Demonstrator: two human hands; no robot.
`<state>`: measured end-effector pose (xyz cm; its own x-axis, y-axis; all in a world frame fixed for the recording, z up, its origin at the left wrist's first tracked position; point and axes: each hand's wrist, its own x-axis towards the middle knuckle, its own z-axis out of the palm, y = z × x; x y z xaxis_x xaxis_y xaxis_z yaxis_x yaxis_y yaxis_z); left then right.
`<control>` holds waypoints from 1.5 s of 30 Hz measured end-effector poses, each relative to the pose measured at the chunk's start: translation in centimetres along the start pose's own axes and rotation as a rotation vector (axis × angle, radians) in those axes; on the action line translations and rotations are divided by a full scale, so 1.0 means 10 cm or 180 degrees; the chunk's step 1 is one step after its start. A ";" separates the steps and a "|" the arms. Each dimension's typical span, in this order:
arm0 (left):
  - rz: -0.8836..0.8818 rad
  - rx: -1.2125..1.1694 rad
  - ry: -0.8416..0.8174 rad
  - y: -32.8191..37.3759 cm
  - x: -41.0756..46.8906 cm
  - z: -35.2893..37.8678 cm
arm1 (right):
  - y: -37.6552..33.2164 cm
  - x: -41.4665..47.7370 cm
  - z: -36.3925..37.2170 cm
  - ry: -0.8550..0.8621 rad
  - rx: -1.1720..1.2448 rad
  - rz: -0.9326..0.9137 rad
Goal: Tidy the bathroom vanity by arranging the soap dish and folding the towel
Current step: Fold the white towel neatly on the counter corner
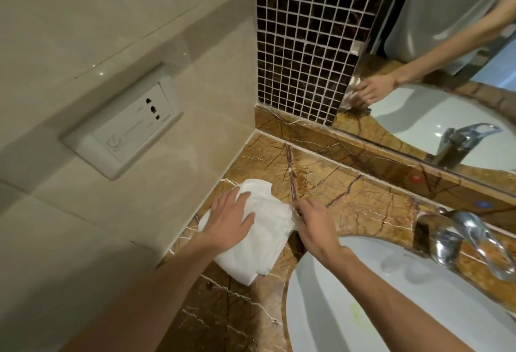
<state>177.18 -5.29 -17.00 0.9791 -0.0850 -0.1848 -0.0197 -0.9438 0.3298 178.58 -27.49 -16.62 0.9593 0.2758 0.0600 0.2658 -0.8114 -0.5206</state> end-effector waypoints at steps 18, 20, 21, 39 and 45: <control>-0.0208 -0.0769 -0.0179 -0.01 0.35 -0.43 | -0.33 0.26 0.16 -0.0255 0.0357 0.0143; -0.0315 -0.0890 -0.0095 -0.01 0.32 -0.39 | -0.31 0.28 0.20 -0.0312 0.0316 0.0321; -0.0398 -0.0863 -0.0049 0.00 0.31 -0.37 | -0.31 0.28 0.21 -0.0316 0.0212 0.0393; -0.1034 -0.1419 0.0288 -0.25 0.19 -0.20 | -0.44 0.11 0.33 -0.0736 -0.0700 -0.0060; -0.0746 -0.1590 0.0567 -0.26 0.20 -0.19 | -0.47 0.11 0.45 -0.0791 -0.0828 -0.0265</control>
<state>179.62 -2.36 -16.47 0.9656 0.2041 -0.1612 0.2574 -0.6622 0.7038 177.91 -21.04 -17.90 0.8895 0.4373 -0.1323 0.3879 -0.8759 -0.2869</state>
